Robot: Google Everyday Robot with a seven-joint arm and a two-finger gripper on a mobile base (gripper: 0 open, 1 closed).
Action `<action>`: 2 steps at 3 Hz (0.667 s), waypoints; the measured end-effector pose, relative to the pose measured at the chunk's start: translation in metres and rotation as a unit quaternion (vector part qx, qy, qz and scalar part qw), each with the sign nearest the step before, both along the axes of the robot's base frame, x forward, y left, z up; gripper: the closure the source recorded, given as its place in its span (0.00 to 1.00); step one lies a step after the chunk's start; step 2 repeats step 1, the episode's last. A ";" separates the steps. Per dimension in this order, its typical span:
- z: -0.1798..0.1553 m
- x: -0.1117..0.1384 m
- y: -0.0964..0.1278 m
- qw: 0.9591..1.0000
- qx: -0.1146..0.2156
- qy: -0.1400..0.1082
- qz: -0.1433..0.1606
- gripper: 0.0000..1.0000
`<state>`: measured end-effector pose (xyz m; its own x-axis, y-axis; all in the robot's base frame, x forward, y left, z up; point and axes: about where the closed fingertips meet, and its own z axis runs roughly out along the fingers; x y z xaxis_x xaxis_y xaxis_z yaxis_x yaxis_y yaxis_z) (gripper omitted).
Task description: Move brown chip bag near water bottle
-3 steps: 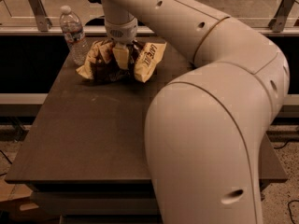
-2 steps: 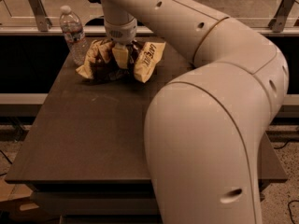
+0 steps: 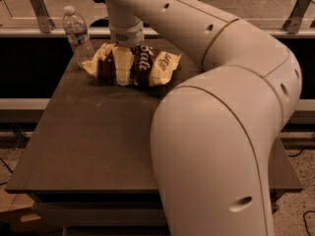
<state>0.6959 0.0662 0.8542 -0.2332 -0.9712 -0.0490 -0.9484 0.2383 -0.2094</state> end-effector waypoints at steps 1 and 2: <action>0.000 0.000 0.000 1.000 0.000 0.000 0.000 0.00; 0.000 0.000 0.000 1.000 0.000 0.000 0.000 0.00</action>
Offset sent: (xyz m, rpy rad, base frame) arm 0.0000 0.0000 0.0000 0.0000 0.0000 0.0000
